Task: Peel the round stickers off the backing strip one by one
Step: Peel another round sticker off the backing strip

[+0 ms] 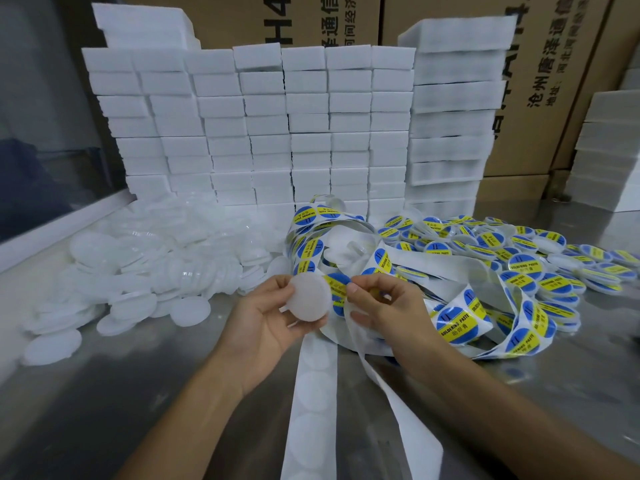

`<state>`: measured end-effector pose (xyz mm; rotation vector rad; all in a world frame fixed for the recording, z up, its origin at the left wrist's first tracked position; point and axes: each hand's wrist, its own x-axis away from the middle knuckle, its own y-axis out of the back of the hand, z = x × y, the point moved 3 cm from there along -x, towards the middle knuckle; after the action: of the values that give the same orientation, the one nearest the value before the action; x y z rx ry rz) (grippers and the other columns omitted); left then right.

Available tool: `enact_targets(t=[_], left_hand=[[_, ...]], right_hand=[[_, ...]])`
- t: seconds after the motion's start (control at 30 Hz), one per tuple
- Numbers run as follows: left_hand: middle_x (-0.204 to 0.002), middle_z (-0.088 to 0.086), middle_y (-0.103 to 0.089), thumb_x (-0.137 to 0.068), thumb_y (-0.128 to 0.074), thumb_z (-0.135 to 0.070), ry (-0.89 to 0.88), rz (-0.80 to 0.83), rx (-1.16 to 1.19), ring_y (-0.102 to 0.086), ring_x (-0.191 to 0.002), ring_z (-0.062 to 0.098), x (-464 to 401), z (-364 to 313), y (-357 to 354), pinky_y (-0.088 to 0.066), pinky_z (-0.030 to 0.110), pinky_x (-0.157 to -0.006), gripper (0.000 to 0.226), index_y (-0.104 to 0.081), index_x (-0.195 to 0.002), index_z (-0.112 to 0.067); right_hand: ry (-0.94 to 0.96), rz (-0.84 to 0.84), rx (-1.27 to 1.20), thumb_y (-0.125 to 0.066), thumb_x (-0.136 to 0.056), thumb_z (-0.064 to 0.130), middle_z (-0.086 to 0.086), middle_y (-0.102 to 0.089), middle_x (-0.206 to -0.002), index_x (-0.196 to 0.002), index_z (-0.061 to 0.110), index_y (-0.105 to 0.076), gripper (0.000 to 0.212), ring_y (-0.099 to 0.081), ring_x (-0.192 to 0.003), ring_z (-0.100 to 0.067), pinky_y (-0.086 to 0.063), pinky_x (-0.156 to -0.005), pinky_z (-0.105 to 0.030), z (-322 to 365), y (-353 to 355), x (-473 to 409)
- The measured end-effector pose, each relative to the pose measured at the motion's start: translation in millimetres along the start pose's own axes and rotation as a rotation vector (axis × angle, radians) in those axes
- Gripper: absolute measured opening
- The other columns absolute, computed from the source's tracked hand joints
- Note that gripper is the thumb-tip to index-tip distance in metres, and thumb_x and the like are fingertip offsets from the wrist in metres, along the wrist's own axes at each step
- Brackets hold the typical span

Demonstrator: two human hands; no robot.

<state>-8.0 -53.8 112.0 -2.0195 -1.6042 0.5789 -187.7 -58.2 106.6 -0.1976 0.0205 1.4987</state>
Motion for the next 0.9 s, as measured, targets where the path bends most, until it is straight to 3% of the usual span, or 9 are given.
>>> enact_targets(t=[0.17,0.23,0.37,0.47,0.6,0.9], left_hand=[[-0.101,0.022,-0.071,-0.09,-0.055,0.002,-0.084,-0.25,-0.041,-0.073,-0.086,0.035,-4.6,-4.8,14.8,-0.061,0.04,-0.065,0.005,-0.059,-0.092,0.0],[-0.102,0.024,-0.071,-0.088,-0.06,0.003,-0.099,-0.297,-0.089,-0.073,-0.088,0.034,-4.4,-5.1,18.7,-0.062,0.04,-0.07,0.014,-0.06,-0.101,0.005],[-0.094,0.02,-0.075,-0.085,-0.066,0.001,-0.109,-0.268,-0.148,-0.074,-0.085,0.029,-3.6,-0.6,15.1,-0.061,0.032,-0.065,0.024,-0.062,-0.108,0.007],[-0.092,0.018,-0.075,-0.08,-0.068,0.001,-0.119,-0.234,-0.152,-0.075,-0.083,0.027,-3.3,2.6,10.2,-0.059,0.028,-0.063,0.021,-0.065,-0.1,0.004],[-0.092,0.019,-0.075,-0.063,-0.074,-0.008,-0.118,-0.203,-0.185,-0.075,-0.083,0.026,-1.9,4.3,6.8,-0.059,0.027,-0.064,0.033,-0.067,-0.094,0.001],[-0.095,0.02,-0.074,-0.06,-0.076,-0.012,-0.097,-0.18,-0.23,-0.074,-0.089,0.028,-0.6,5.8,4.6,-0.06,0.028,-0.068,0.053,-0.064,-0.107,0.008]], right_hand=[[-0.09,-0.04,-0.208,-0.073,-0.085,0.012,0.001,-0.072,-0.072,-0.077,0.017,-0.076,0.01,-0.069,-0.068,-0.006,-0.061,-0.078,-0.033,2.6,2.9,-0.4],[-0.108,-0.05,-0.266,-0.074,-0.084,0.012,0.001,-0.073,-0.073,-0.079,0.016,-0.076,0.007,-0.068,-0.066,-0.005,-0.061,-0.078,-0.031,4.0,3.6,-0.5],[-0.059,0.008,-0.235,-0.075,-0.082,0.01,-0.001,-0.072,-0.07,-0.074,0.017,-0.079,0.011,-0.065,-0.064,-0.006,-0.059,-0.076,-0.027,5.2,0.2,2.1],[0.012,0.042,-0.143,-0.078,-0.079,0.011,-0.002,-0.074,-0.073,-0.076,0.017,-0.08,0.007,-0.066,-0.065,-0.006,-0.055,-0.065,-0.019,4.8,-3.1,5.4],[0.041,0.036,-0.1,-0.08,-0.076,0.013,-0.004,-0.078,-0.084,-0.079,0.019,-0.079,0.006,-0.073,-0.079,-0.01,-0.056,-0.069,-0.017,4.5,-4.7,6.2],[0.054,0.078,-0.113,-0.08,-0.074,0.017,-0.004,-0.078,-0.085,-0.075,0.021,-0.08,0.005,-0.075,-0.082,-0.012,-0.054,-0.068,-0.015,6.3,-8.1,9.2]])
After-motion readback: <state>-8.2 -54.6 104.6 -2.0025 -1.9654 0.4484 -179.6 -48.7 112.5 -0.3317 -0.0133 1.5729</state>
